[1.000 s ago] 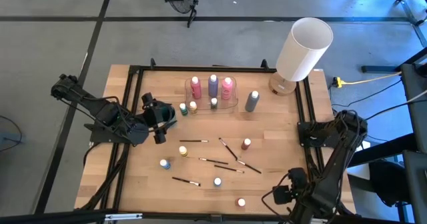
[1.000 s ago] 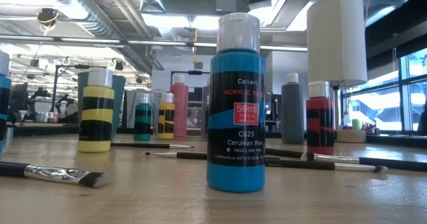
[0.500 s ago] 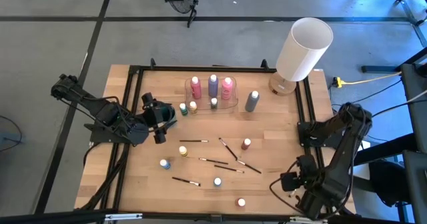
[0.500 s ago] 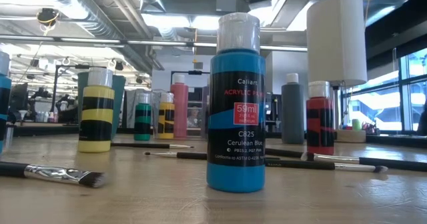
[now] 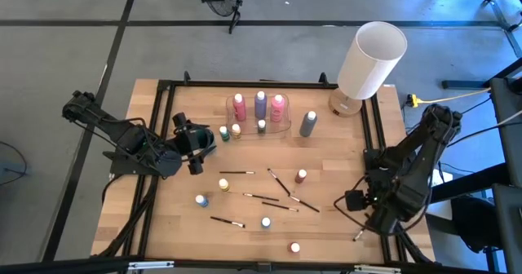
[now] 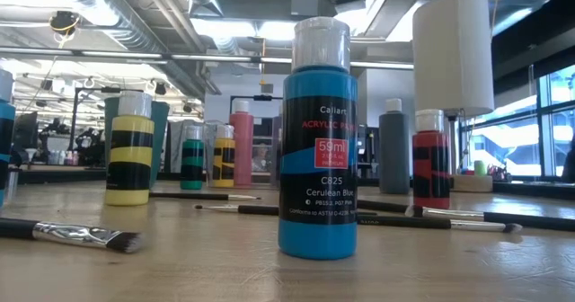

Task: Pick & Place Paint Supplies
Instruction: Put the black paint brush into the green cup

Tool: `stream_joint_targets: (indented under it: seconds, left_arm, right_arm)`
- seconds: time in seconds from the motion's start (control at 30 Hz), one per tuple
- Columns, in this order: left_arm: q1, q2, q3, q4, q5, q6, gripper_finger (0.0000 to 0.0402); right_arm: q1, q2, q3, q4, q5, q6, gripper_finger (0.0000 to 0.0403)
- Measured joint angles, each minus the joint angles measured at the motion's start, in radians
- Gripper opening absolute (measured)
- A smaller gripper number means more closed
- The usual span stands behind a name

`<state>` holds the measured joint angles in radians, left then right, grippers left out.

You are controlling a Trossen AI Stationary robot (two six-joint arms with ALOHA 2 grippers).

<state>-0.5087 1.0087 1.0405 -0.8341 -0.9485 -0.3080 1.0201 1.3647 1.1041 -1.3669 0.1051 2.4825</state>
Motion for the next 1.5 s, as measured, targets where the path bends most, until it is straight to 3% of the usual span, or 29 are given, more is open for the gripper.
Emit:
stream_joint_targets:
  seconds: [0.23,0.53,0.87,1.13,1.5]
  left_arm:
    - [0.000,0.000,0.000,0.000,0.008,-0.002,0.0306]
    - [0.000,0.000,0.000,0.000,0.009,-0.020,0.0306]
    - [0.000,0.000,0.000,0.000,0.024,-0.021,0.0306]
    - [0.000,0.000,0.000,0.000,0.027,-0.021,0.0306]
    - [0.000,0.000,0.000,-0.008,0.030,-0.002,0.0306]
  right_arm:
    - [-0.042,0.037,-0.164,0.466,-0.011,-0.001,0.0236]
    - [-0.051,0.196,-0.162,0.723,-0.106,0.016,0.0236]
    - [-0.057,0.302,-0.069,0.765,-0.161,0.027,0.0236]
    - [-0.036,0.337,-0.016,0.650,-0.180,0.049,0.0236]
    - [0.022,0.403,0.025,0.657,-0.212,0.049,0.0236]
